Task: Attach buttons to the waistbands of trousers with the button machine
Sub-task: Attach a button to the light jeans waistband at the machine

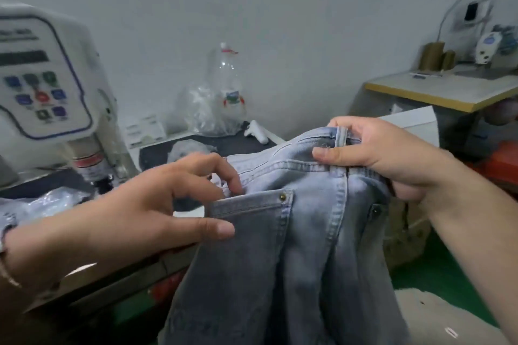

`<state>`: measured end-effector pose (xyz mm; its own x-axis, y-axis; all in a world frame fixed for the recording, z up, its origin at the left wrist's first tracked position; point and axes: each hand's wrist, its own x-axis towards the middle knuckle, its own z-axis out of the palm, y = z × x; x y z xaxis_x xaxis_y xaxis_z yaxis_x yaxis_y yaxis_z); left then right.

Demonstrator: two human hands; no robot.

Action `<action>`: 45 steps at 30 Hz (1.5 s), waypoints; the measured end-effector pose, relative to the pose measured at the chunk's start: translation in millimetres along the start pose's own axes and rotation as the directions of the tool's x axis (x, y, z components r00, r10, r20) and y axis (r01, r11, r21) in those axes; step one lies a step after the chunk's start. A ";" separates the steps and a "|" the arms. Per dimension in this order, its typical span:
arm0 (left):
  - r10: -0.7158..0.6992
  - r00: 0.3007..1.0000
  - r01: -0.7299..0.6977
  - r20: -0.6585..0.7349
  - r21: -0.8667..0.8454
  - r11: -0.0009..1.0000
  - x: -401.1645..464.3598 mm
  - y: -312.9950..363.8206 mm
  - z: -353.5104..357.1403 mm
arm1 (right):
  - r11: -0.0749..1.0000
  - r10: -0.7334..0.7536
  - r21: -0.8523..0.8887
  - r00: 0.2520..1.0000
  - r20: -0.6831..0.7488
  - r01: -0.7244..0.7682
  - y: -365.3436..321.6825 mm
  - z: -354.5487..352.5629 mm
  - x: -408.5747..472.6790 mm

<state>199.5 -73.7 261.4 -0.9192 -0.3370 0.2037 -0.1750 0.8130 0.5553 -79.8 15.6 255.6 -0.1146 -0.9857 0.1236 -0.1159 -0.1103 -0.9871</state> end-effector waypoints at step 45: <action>-0.581 0.419 0.780 -0.698 -0.051 0.624 -156.7 -264.9 -44.4 | 0.517 -0.091 -0.855 0.996 -0.002 0.045 160.8 196.0 290.8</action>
<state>405.6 -257.4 118.2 -0.0371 -0.9447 0.3258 -0.8078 0.2203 0.5467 61.7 -313.8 112.9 -0.1056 -0.9714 0.2128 -0.9084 0.0071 -0.4181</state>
